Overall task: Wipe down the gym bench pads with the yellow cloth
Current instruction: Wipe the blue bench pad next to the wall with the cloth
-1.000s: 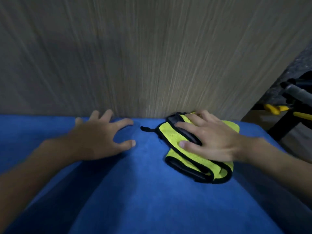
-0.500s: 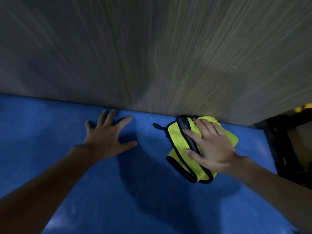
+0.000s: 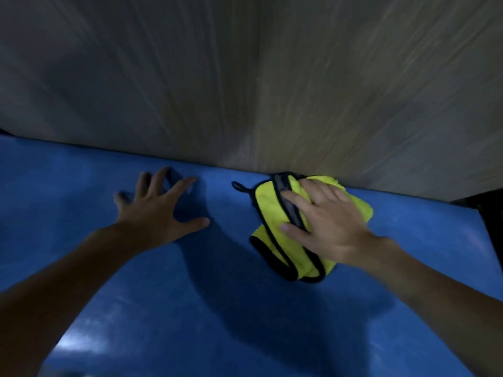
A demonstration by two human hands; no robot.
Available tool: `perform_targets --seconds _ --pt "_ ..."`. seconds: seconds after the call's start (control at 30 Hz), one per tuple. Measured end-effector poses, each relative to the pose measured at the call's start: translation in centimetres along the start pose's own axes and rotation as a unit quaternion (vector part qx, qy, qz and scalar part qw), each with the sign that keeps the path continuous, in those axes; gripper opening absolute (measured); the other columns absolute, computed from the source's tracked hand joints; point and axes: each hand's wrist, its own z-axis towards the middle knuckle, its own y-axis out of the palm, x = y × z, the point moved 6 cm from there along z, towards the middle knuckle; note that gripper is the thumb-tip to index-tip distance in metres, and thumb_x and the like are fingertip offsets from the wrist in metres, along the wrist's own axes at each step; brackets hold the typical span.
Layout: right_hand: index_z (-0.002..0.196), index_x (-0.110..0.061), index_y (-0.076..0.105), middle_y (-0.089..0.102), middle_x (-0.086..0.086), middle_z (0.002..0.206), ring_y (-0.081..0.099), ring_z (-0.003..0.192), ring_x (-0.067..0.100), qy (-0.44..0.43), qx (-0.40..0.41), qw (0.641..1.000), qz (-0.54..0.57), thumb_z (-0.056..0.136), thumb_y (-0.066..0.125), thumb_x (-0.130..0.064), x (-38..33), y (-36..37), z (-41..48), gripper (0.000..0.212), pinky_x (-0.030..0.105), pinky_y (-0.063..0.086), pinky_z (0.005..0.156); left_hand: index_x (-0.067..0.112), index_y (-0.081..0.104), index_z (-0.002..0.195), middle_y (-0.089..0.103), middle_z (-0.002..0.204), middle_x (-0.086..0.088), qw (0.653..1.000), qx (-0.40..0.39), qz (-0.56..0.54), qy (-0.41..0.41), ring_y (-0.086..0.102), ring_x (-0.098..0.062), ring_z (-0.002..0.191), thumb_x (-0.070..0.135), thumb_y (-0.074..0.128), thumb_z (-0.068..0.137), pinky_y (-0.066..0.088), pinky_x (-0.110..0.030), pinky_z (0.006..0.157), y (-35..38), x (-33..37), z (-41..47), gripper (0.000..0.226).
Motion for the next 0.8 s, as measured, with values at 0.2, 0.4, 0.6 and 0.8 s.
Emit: perform_targets --seconds 0.2,0.4,0.6,0.8 --pt "0.147 -0.033 0.035 0.035 0.011 0.155 0.026 0.143 0.031 0.047 -0.012 0.999 -0.002 0.086 0.015 -0.075 -4.4 -0.7 1.8 0.076 0.044 0.017 0.119 0.038 0.013 0.156 0.002 0.165 0.014 1.0 -0.002 -0.007 0.023 0.007 -0.014 0.152 0.085 0.055 0.069 0.019 -0.052 0.116 -0.6 -2.6 -0.2 0.107" --pt "0.146 -0.032 0.037 0.039 0.011 0.152 0.032 0.14 0.03 -0.003 0.005 1.0 -0.001 0.085 0.018 -0.074 -11.6 -0.9 7.1 0.076 0.042 0.02 0.116 0.056 0.01 0.151 -0.005 0.163 0.002 0.999 -0.019 -0.014 -0.025 0.001 -0.027 0.151 0.097 0.046 0.058 0.021 -0.058 0.113 -0.7 -8.6 -1.0 0.107" --pt "0.145 -0.033 0.04 0.036 0.011 0.155 0.029 0.143 0.028 0.013 -0.014 1.0 -0.002 0.088 0.021 -0.074 -8.5 -0.6 4.6 0.073 0.039 0.018 0.116 0.054 -0.003 0.152 -0.006 0.165 0.009 0.999 -0.035 -0.006 -0.021 -0.005 -0.022 0.152 0.095 0.044 0.063 0.021 -0.058 0.114 -1.0 -10.1 -1.5 0.108" --pt "0.144 -0.029 0.038 0.04 0.008 0.15 0.029 0.14 0.026 0.062 0.019 0.998 0.01 0.084 0.018 -0.071 -15.3 -1.7 8.6 0.076 0.038 0.013 0.116 0.034 0.008 0.158 -0.005 0.164 0.005 0.998 -0.032 -0.056 -0.004 0.008 -0.019 0.151 0.076 0.068 0.069 0.023 -0.046 0.117 -1.9 -14.0 -1.6 0.116"
